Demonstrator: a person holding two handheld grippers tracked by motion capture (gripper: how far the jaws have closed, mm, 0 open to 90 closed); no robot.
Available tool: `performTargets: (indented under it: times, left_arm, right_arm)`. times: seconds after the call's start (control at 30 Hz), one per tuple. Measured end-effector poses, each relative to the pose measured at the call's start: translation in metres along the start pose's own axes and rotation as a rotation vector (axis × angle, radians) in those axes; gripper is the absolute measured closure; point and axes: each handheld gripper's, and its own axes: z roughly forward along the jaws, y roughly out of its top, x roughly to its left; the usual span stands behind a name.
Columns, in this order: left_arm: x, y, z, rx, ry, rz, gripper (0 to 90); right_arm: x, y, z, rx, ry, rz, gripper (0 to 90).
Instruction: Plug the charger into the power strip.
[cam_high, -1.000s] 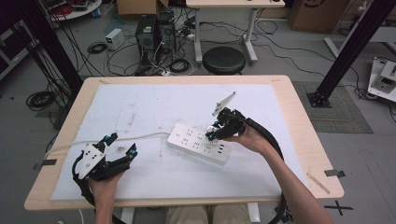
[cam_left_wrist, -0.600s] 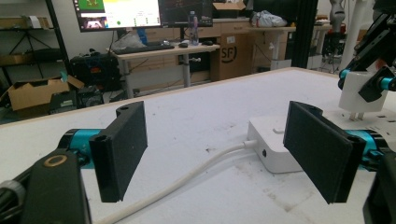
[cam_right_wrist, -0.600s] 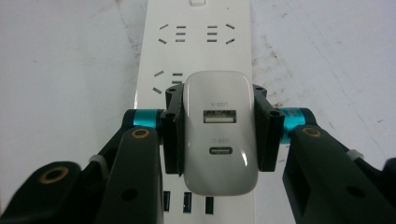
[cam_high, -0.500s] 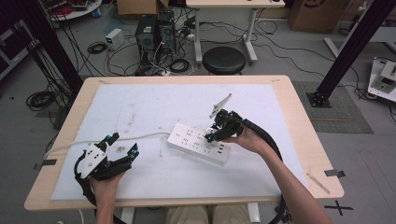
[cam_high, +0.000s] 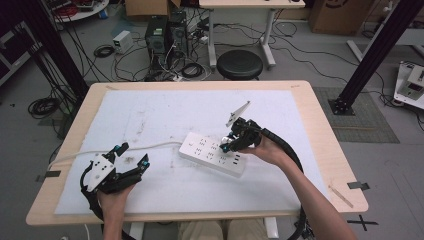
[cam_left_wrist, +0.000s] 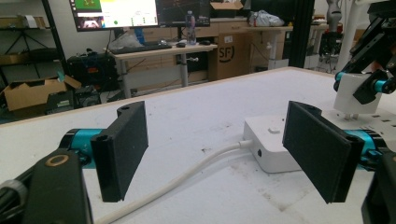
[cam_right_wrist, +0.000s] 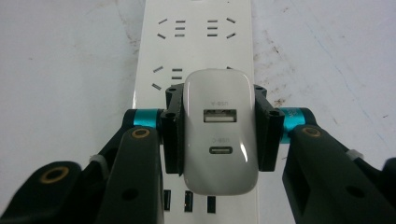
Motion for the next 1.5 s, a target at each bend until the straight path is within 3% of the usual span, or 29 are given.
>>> performTargets:
  times: [0.2,0.3,0.37,0.43,0.53,0.73,1.03,1.3,1.37,1.5]
  left_arm:
    - [0.001,0.001,-0.002,-0.009,0.006,-0.01,22.9]
    - [0.0,0.001,-0.002,-0.011,0.006,-0.01,23.1]
    - [-0.001,0.002,-0.001,-0.011,0.005,-0.012,23.0]
    - [-0.001,0.002,-0.001,-0.012,0.004,-0.006,23.0]
    - [-0.001,0.002,0.0,-0.01,0.002,-0.009,23.1]
    - [-0.002,0.001,0.001,-0.006,0.001,-0.017,23.1]
    - [-0.007,0.001,0.003,0.006,-0.01,-0.006,23.6]
    - [-0.005,0.002,0.005,0.006,-0.008,-0.013,24.6]
    - [-0.006,0.003,0.003,0.005,-0.008,-0.007,24.9]
    - [-0.005,0.002,0.001,0.001,-0.003,-0.011,26.0]
  right_arm:
    - [0.004,0.005,0.001,0.032,-0.02,-0.026,63.8]
    - [0.008,0.011,0.002,0.072,-0.043,-0.054,63.8]
    - [0.013,0.014,0.008,0.128,-0.067,-0.083,63.8]
    - [0.014,0.014,0.01,0.129,-0.079,-0.087,63.8]
    - [0.005,0.006,0.008,0.08,-0.037,-0.037,63.8]
    - [0.009,0.002,0.009,0.051,-0.052,-0.044,63.9]
    - [0.006,0.002,0.011,0.051,-0.036,-0.047,64.0]
    - [0.01,0.005,0.013,0.073,-0.054,-0.074,63.9]
    - [0.005,0.004,0.016,0.07,-0.03,-0.065,63.9]
    - [0.006,0.003,0.017,0.067,-0.034,-0.066,63.9]
